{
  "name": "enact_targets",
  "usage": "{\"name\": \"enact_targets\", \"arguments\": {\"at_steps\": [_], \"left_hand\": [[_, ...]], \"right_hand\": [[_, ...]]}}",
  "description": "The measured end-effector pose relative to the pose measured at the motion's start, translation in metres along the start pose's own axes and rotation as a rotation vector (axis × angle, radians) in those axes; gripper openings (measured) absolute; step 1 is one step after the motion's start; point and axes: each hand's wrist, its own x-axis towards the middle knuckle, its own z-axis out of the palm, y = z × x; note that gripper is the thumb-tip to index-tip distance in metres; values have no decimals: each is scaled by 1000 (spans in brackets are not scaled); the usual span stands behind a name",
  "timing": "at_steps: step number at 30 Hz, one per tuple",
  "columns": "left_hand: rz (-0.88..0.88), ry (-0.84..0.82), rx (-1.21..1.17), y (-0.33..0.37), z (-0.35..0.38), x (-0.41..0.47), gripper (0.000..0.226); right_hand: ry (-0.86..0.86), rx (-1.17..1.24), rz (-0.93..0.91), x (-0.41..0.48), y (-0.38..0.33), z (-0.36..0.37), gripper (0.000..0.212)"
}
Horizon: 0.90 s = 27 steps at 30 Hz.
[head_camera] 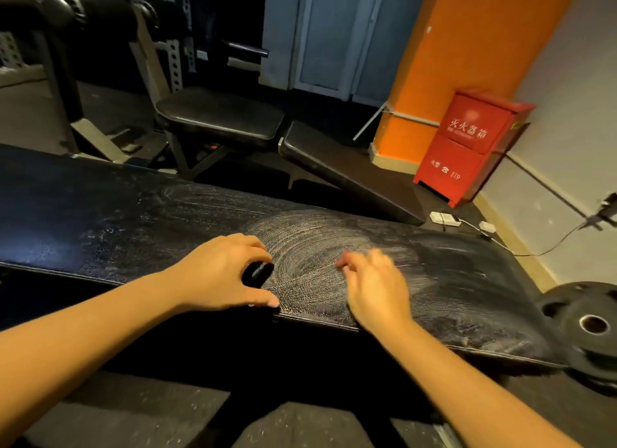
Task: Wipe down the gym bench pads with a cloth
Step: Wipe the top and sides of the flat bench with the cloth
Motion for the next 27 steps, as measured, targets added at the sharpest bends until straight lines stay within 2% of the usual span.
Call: {"name": "enact_targets", "arguments": {"at_steps": [2, 4, 5, 6, 8, 10, 12, 15, 17, 19, 20, 21, 23, 25, 27], "left_hand": [[10, -23, -16, 5, 5, 6, 87], [16, -40, 4, 5, 8, 10, 87], [25, -42, 18, 5, 9, 12, 85], [29, -40, 25, 5, 10, 13, 83], [27, -38, 20, 7, 11, 14, 81], [24, -42, 22, 9, 12, 14, 79], [14, -55, 26, 10, 11, 15, 78], [1, -62, 27, 13, 10, 18, 76], [-12, -66, 8, 13, 11, 18, 77], [-12, -72, -1, 11, 11, 16, 78], [-14, -79, 0, 10, 11, 16, 80], [-13, -84, 7, 10, 12, 14, 81], [-13, -84, 14, 9, 15, 12, 82], [-13, -65, 18, 12, 17, 11, 81], [-15, -45, 23, 15, 19, 12, 80]], "right_hand": [[-131, 103, -279, -29, -30, -3, 29], [-165, 109, -444, -35, -12, -10, 34], [-111, 83, -398, -33, 11, -14, 30], [-48, 50, -269, -29, 38, -17, 26], [48, -85, 96, -19, 97, -31, 23], [50, -216, 397, -18, 129, -40, 28], [52, -298, 455, -22, 111, -39, 28], [95, -182, 209, -39, 34, -23, 19], [40, -75, -24, -54, -14, -12, 21], [-2, -42, -191, -66, -25, -7, 27], [31, -55, -214, -68, -10, -8, 27], [77, -85, -153, -70, 16, -9, 25], [142, -194, 128, -70, 81, -21, 23], [98, -332, 461, -69, 142, -41, 29], [56, -359, 668, -68, 160, -51, 32]]}}
